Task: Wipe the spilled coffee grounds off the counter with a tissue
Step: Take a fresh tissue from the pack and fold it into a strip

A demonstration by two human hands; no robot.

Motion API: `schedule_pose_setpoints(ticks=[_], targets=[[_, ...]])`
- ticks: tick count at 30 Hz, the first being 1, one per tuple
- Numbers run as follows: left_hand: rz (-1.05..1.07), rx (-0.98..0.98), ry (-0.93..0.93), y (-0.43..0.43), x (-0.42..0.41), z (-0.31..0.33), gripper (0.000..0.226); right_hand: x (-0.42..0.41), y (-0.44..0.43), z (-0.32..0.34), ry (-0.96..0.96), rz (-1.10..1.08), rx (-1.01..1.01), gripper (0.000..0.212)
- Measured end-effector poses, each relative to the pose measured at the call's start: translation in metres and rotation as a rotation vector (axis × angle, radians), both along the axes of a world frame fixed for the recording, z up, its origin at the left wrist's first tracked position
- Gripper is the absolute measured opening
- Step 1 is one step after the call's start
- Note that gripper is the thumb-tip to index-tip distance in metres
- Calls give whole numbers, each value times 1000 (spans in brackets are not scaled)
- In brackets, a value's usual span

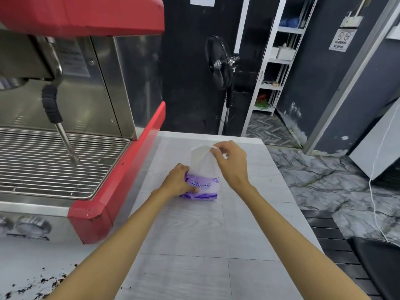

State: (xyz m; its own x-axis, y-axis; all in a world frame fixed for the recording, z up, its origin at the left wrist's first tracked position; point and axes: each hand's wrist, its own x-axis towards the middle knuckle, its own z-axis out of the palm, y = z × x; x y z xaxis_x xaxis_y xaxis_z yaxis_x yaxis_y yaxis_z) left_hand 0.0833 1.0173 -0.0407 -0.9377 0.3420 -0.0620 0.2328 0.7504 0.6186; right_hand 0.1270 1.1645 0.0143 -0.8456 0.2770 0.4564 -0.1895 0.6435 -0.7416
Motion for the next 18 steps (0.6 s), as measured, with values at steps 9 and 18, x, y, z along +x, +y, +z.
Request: schedule_pose_setpoints(ticks=[9,18], targets=[[75,239,-96,-7,11,16,102,18,8,42,256,-35,-100,10],[-18,773,-24,-19,64,100,61,59,6,61,112,85,19,14]])
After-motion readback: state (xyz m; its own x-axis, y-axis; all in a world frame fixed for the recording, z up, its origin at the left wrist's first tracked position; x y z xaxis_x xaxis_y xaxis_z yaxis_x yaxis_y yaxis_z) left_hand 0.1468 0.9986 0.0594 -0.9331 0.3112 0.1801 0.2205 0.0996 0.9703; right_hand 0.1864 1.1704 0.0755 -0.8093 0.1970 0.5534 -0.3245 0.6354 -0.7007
